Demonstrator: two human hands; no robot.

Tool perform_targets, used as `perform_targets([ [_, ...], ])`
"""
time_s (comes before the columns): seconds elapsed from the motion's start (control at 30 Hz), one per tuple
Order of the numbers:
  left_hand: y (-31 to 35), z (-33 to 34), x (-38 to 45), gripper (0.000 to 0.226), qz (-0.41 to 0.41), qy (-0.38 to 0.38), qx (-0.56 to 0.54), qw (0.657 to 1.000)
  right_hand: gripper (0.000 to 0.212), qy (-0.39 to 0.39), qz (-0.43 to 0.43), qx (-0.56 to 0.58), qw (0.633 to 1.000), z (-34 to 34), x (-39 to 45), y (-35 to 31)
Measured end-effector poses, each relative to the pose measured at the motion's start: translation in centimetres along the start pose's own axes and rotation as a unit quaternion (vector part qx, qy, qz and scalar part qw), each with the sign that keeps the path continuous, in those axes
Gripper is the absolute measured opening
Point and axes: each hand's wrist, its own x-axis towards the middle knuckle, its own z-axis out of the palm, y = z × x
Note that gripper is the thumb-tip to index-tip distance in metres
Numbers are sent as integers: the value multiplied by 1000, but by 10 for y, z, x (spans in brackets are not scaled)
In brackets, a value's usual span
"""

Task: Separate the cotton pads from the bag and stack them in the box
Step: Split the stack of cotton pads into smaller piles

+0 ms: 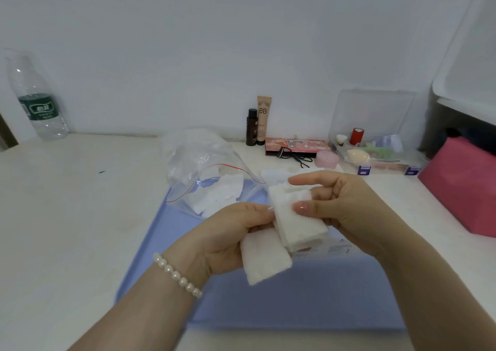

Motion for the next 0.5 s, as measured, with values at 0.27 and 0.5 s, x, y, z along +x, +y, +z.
perform_targets([
  [0.27, 1, 2, -3, 30, -3, -10, 2, 1000, 35, -10, 1, -58, 998, 2, -2, -3],
  [0.5, 2, 6, -3, 57, 10, -9, -17, 1000, 40, 30, -31, -105, 994, 6, 1, 1],
])
